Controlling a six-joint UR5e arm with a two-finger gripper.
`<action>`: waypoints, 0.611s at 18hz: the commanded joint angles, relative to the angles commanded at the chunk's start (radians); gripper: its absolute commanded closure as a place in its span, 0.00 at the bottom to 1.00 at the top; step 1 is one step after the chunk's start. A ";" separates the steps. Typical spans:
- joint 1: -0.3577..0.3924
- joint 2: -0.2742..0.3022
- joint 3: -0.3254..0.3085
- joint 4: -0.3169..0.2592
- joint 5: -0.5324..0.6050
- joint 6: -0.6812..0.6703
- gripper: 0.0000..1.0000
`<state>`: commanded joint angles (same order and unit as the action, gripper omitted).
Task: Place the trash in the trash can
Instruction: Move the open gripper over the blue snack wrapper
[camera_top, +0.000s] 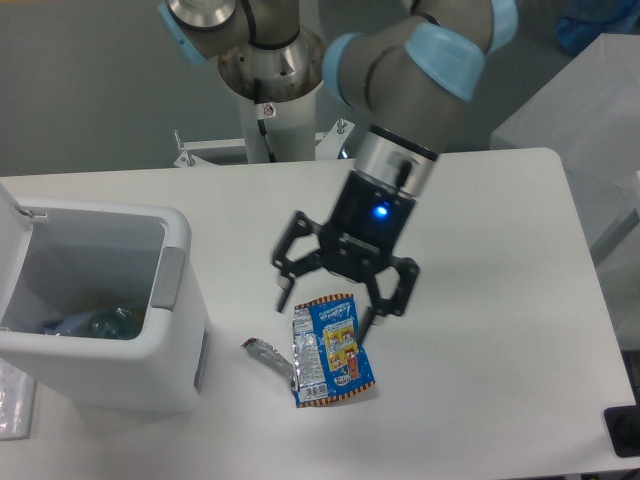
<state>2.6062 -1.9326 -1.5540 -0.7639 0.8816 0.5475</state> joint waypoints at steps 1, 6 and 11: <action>0.000 -0.029 0.008 -0.002 0.058 0.003 0.00; -0.046 -0.175 0.038 -0.003 0.295 -0.049 0.00; -0.109 -0.241 0.092 0.000 0.329 -0.133 0.00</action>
<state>2.4974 -2.1736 -1.4619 -0.7639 1.2103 0.4142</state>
